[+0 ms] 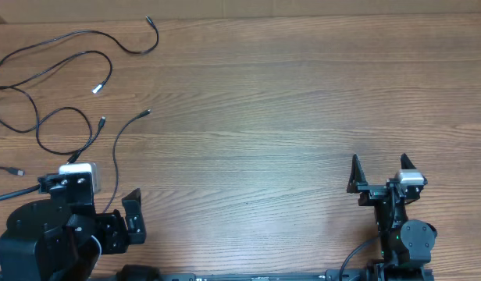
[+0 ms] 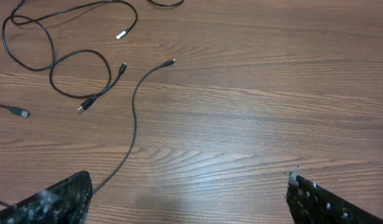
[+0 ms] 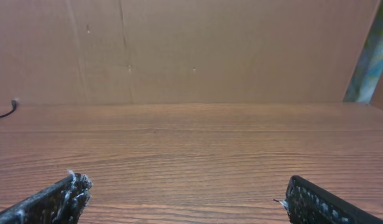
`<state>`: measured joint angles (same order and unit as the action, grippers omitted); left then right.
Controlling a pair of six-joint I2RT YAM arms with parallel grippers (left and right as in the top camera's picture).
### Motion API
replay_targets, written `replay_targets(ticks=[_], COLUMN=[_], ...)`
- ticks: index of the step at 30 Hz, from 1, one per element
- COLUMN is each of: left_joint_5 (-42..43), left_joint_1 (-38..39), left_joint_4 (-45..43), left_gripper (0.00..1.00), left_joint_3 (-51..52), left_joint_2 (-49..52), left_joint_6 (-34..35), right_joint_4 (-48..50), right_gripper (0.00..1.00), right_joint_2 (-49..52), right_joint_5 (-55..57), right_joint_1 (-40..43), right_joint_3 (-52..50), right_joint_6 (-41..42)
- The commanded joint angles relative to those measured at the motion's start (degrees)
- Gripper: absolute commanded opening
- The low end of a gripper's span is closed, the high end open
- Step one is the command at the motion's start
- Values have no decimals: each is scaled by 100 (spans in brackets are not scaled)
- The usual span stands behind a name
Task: Untangle cables
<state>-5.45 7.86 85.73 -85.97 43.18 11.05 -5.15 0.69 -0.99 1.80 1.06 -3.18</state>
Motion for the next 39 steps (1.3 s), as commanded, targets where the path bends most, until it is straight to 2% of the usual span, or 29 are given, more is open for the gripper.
replay_targets(ticks=[1,6,11,13,16,19,22,26,31,39], left_joint_5=[-70,361,391,396,402,400,402,400,404,562], left_joint_1=[0,0,0,0,-2,-28,-201,-205,-306,-748], left_joint_4=[-11,118,-236,-732,-1864,-2282,-2918,-3550,-3960,-4546], left_gripper=[99,100,100,100,100,100,99,100,100,100], left_joint_3=[-66,-61,299,920,2293,3126,4266,5139,5681,6207], left_joint_2=[-7,-7,-48,-275,-872,-1340,-2216,-3307,-3926,-4011], left_joint_6=[98,339,304,37,63,79,79,76,81,74], right_joint_4=[28,28,28,28,28,28,28,28,28,28], right_gripper=[100,100,100,100,100,100,100,100,100,100], right_joint_2=[-52,-52,-52,-52,-52,-52,-52,-52,-52,-52], right_joint_5=[70,70,70,70,70,70,70,70,70,70], right_joint_1=[15,15,15,13,15,15,15,15,15,15], right_joint_3=[-59,-59,-59,-59,-59,-59,-59,-59,-59,-59], right_joint_6=[33,33,33,33,33,33,33,33,33,33])
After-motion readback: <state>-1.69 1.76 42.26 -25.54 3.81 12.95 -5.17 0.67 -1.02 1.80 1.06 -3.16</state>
